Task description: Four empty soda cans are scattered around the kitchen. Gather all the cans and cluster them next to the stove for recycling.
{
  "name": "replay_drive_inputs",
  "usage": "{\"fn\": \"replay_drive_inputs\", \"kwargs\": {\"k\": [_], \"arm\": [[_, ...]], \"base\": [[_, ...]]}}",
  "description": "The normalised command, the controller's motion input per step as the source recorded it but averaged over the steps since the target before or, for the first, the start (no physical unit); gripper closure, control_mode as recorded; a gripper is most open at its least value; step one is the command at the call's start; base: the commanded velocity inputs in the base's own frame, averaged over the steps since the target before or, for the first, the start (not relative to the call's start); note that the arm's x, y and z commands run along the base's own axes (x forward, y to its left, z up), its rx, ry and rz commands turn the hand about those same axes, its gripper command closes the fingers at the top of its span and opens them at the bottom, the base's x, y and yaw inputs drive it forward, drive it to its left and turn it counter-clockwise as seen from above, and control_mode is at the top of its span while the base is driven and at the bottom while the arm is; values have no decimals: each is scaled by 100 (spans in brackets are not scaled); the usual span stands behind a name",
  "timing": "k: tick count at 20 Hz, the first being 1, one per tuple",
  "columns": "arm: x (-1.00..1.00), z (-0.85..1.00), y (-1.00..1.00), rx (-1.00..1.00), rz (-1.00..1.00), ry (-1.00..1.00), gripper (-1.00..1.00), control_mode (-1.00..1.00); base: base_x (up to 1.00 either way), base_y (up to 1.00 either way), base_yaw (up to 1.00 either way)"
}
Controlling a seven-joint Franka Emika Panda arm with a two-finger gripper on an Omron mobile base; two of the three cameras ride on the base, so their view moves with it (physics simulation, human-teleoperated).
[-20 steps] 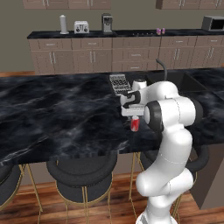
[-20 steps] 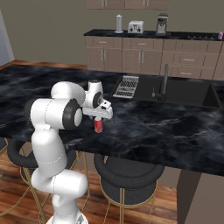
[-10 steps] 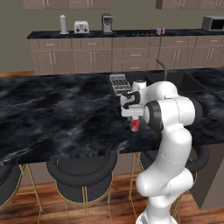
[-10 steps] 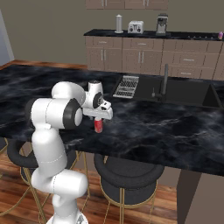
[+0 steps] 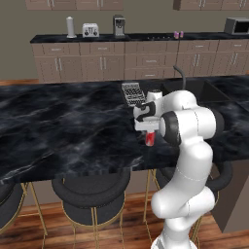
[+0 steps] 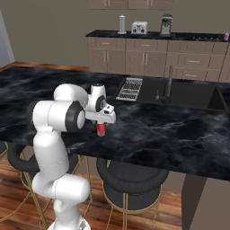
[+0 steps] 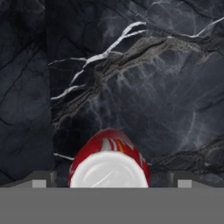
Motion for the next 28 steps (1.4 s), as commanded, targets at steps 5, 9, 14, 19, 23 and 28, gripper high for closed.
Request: {"fn": "replay_drive_inputs", "kwargs": {"k": [5,9,14,19,23,28], "arm": [[0,-5,0,0,0,2,-100,-100],[0,-5,0,0,0,3,-100,-100],[0,-5,0,0,0,2,-100,-100],[2,-4,0,0,0,5,100,-100],[0,0,0,0,0,1,100,-100],[3,0,0,0,0,0,100,-100]], "base": [[0,0,0],[0,0,0],[0,0,0],[0,0,0],[0,0,0],[0,0,0]]}}
